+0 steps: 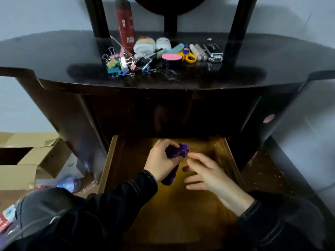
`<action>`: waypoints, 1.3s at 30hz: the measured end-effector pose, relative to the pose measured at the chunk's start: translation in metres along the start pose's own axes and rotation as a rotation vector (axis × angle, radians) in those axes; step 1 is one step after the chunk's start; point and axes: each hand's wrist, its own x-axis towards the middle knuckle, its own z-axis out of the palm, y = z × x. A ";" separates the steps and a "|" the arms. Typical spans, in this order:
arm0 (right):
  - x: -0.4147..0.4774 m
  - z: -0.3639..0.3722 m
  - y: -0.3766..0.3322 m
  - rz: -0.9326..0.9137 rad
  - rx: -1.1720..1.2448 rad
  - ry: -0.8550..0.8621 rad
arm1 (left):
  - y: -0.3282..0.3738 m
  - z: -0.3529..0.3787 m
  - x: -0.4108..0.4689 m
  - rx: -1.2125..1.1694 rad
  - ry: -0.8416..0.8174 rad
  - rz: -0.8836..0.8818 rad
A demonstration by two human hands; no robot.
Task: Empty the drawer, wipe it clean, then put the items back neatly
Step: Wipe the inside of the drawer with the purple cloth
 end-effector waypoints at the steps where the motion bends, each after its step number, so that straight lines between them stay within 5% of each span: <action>1: 0.002 0.009 0.001 0.037 0.107 -0.012 | 0.001 0.000 -0.003 -0.002 0.001 -0.017; 5: 0.019 0.028 0.006 0.172 0.528 -0.005 | 0.003 -0.005 -0.017 -0.298 -0.212 -0.239; 12: 0.029 0.026 0.028 -0.057 0.103 0.007 | -0.003 -0.032 -0.043 -0.805 -0.306 -0.453; 15: 0.034 0.023 0.036 -0.065 -0.030 -0.033 | -0.010 -0.049 -0.046 -0.612 -0.252 -0.430; 21: 0.049 0.018 0.057 0.134 -0.271 -0.167 | -0.050 -0.097 -0.046 0.085 0.105 -0.058; 25: 0.065 0.032 0.064 0.129 -0.552 -0.368 | -0.086 -0.113 -0.040 0.385 0.240 0.036; 28: 0.078 0.044 0.071 -0.003 -0.765 -0.459 | -0.101 -0.108 -0.037 0.383 0.254 -0.018; 32: 0.087 0.050 0.087 -0.416 -1.311 -0.271 | -0.106 -0.101 -0.034 0.346 0.244 -0.040; 36: 0.087 0.045 0.097 -0.885 -1.477 -0.257 | -0.108 -0.100 -0.034 0.421 0.237 -0.003; 39: 0.087 0.048 0.103 -0.942 -1.558 -0.251 | -0.107 -0.100 -0.035 0.456 0.229 -0.006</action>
